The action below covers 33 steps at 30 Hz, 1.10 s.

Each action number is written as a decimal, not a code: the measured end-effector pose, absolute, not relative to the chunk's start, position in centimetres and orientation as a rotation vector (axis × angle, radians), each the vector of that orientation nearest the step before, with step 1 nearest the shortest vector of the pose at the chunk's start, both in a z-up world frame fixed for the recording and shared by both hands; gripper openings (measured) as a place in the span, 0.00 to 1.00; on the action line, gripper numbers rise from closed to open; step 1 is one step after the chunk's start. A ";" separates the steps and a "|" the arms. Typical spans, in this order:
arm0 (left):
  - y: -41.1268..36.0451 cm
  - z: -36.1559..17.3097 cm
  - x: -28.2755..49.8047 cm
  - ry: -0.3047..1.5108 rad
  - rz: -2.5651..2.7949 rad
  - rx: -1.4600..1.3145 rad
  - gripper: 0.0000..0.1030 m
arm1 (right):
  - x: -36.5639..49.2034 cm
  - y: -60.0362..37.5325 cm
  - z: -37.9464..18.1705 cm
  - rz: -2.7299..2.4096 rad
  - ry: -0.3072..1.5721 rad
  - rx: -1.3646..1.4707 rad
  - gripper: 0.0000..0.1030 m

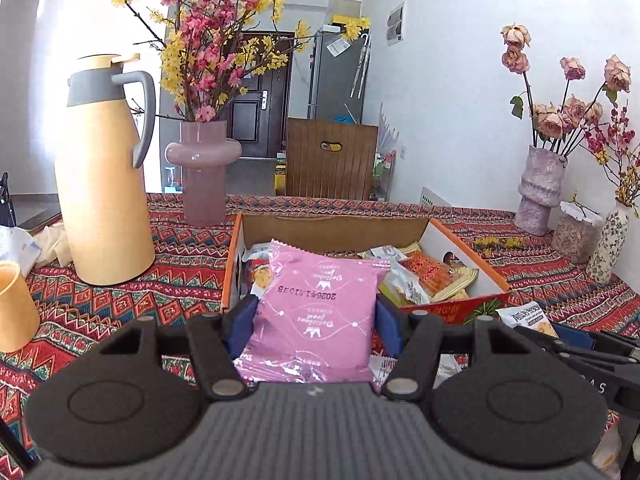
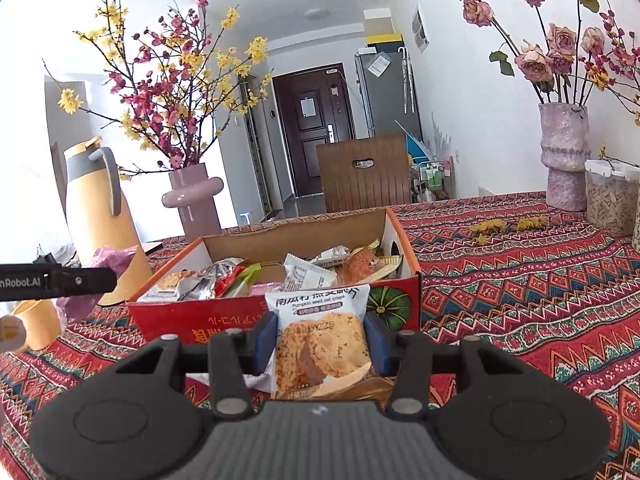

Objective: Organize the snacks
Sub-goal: 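Carry the cookie packet and pink packet over the box with both grippers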

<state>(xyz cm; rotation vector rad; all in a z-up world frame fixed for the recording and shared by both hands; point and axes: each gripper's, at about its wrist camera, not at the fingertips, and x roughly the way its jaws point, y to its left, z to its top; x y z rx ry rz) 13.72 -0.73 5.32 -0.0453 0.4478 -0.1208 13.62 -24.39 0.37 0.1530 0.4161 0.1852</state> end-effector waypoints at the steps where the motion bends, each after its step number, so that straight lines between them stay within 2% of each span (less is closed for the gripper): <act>1: -0.8 5.5 14.0 0.443 -0.119 -0.045 0.61 | 13.9 -24.3 0.5 0.187 0.413 0.153 0.45; 33: -1.7 5.6 24.7 0.443 -0.047 -0.039 0.61 | 25.7 -21.0 3.3 0.220 0.373 0.092 0.45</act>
